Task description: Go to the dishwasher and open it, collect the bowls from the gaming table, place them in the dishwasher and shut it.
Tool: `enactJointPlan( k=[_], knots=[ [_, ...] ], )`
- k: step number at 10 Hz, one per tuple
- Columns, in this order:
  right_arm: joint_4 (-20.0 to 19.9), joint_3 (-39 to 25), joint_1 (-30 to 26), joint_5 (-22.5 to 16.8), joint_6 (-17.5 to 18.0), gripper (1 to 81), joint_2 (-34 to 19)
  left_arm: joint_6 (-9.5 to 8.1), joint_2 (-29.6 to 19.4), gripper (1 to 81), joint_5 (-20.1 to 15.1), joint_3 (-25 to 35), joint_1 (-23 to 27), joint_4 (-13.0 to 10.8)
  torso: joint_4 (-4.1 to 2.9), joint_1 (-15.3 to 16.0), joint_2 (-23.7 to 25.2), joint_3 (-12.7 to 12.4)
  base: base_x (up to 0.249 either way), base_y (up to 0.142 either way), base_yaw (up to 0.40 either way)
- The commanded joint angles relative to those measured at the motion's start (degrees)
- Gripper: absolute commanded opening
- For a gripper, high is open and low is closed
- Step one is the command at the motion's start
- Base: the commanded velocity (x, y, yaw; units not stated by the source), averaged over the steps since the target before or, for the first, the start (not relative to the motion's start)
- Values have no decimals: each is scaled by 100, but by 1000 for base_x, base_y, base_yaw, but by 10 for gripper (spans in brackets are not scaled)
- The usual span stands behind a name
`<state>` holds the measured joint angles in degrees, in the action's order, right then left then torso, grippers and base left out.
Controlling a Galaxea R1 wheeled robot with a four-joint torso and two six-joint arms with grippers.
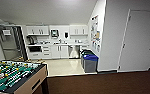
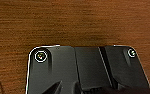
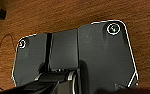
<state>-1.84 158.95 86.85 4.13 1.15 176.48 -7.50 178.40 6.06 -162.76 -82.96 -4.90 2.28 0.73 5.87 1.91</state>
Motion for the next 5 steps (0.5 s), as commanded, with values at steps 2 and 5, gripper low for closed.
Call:
enactJointPlan(
  k=[2, 5],
  knots=[
    [-9, -32, -365, -255, 8, 811, -5, 11, 12, 811, -219, 16, 398, -2, 0, -2, 0, 0, 182, 0, 0],
    [-9, -6, -374, -255, -27, 811, -14, 11, 21, 811, -219, 16, 398, 7, 0, 0, 0, 0, 184, 0, 0]
  ],
)
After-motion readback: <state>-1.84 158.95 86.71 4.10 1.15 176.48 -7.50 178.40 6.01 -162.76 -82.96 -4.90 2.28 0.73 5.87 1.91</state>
